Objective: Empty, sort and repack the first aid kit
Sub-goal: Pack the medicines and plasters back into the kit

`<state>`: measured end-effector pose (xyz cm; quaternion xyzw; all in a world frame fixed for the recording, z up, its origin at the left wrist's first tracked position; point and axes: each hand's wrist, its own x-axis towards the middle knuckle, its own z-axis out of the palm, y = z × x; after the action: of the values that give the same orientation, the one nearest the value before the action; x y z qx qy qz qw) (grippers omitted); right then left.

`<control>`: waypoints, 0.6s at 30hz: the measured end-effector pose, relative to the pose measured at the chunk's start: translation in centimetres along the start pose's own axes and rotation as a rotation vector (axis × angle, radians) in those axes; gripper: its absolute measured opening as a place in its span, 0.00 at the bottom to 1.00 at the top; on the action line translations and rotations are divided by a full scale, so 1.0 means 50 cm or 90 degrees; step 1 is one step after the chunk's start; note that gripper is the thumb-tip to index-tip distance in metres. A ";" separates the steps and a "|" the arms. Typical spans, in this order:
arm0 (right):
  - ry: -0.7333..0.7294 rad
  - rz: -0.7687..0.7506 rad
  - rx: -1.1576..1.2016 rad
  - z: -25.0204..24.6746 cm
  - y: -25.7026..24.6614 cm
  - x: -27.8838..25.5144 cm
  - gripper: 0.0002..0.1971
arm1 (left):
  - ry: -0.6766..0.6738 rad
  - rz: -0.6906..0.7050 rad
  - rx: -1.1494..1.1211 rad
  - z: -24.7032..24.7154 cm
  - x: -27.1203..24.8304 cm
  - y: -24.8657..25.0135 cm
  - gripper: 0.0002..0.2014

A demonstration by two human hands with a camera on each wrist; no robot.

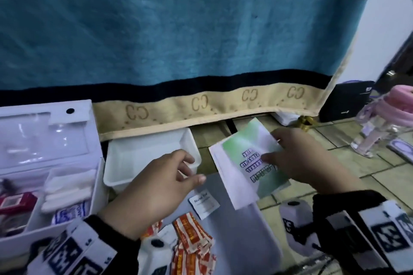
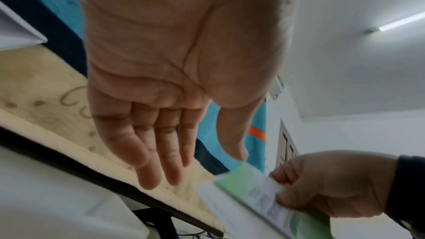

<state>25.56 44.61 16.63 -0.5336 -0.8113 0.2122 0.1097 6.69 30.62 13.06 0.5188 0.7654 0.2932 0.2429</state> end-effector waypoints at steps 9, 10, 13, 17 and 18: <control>-0.087 -0.194 0.299 0.086 -0.211 -0.016 0.05 | 0.197 -0.079 -0.456 -0.130 -0.062 -0.087 0.07; -0.087 -0.195 0.329 0.112 -0.238 -0.012 0.04 | 0.233 -0.090 -0.463 -0.159 -0.077 -0.117 0.08; -0.088 -0.176 0.413 0.180 -0.301 -0.006 0.04 | 0.312 -0.114 -0.481 -0.234 -0.117 -0.202 0.08; -0.158 -0.195 0.468 0.270 -0.428 -0.022 0.07 | 0.352 -0.128 -0.477 -0.363 -0.167 -0.355 0.09; -0.176 -0.204 0.461 0.290 -0.459 -0.026 0.07 | 0.341 -0.128 -0.488 -0.394 -0.173 -0.391 0.09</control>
<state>1.41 32.29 14.42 -0.2939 -0.7644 0.5334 0.2117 -16.38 13.01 13.93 0.2216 0.6840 0.6530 0.2380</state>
